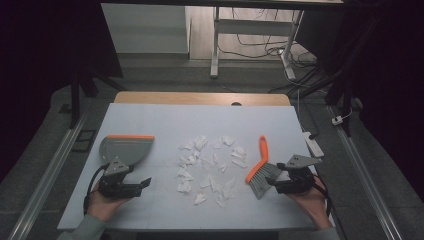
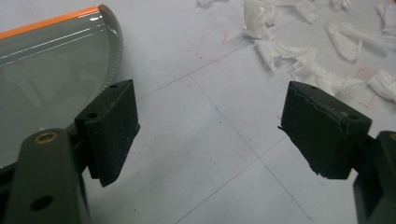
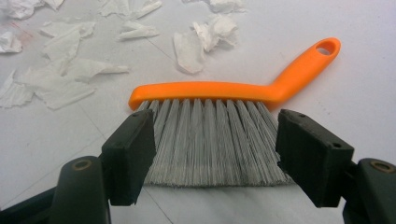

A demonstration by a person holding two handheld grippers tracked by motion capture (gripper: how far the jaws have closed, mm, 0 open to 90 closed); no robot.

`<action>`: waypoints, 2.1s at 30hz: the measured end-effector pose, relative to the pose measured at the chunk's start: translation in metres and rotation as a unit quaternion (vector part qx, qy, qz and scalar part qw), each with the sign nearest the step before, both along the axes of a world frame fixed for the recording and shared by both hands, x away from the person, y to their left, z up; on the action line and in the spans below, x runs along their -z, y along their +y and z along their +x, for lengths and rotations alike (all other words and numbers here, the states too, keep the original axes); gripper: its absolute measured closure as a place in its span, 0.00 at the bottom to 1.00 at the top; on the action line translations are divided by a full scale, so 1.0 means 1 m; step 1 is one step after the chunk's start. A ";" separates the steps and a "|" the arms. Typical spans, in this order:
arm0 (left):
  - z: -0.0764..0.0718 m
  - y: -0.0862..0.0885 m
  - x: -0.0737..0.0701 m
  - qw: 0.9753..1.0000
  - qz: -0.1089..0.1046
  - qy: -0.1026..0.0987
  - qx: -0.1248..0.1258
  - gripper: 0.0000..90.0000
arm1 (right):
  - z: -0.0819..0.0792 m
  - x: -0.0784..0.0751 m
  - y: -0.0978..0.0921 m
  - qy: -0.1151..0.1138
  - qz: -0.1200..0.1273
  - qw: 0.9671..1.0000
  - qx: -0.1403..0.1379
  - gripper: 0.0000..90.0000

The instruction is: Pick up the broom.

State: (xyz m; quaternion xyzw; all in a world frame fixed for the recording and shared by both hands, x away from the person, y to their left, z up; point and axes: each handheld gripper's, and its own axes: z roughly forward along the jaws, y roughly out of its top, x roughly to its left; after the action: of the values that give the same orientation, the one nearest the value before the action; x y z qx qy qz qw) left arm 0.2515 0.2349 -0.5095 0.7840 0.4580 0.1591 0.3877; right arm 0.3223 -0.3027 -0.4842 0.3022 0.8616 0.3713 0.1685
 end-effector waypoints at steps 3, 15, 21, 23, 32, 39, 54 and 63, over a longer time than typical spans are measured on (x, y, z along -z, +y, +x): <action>0.000 0.000 0.000 1.000 0.001 -0.002 0.000 0.22 | 0.000 0.000 0.000 -0.002 -0.001 1.000 0.003 0.32; 0.000 -0.001 0.001 1.000 0.006 -0.001 0.000 0.22 | 0.000 0.000 -0.002 -0.002 -0.007 1.000 0.009 0.32; 0.000 -0.001 0.001 1.000 0.008 -0.001 0.002 0.22 | 0.000 -0.001 -0.002 -0.010 -0.009 1.000 0.014 0.31; 0.000 -0.001 0.001 1.000 0.008 0.000 0.003 0.22 | 0.000 -0.001 -0.001 -0.008 -0.008 1.000 0.017 0.31; -0.006 0.002 0.000 1.000 0.003 -0.005 -0.005 0.22 | 0.003 -0.008 -0.005 -0.007 -0.001 1.000 0.019 0.32; 0.004 -0.010 -0.002 1.000 -0.002 -0.001 0.014 0.22 | 0.004 -0.016 -0.009 0.000 0.032 0.999 0.043 0.34; 0.018 -0.012 -0.011 1.000 0.012 0.014 -0.001 0.22 | 0.024 -0.033 0.020 0.056 -0.025 0.995 0.081 0.34; 0.017 -0.016 -0.009 0.999 0.035 0.013 0.002 0.23 | 0.054 -0.052 0.040 0.130 -0.049 0.980 0.145 0.35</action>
State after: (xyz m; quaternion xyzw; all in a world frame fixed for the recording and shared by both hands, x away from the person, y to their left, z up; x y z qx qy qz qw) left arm 0.2684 0.2185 -0.5003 0.7999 0.4556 0.1647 0.3542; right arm 0.3758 -0.2630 -0.4325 0.4605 0.8406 0.2579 0.1220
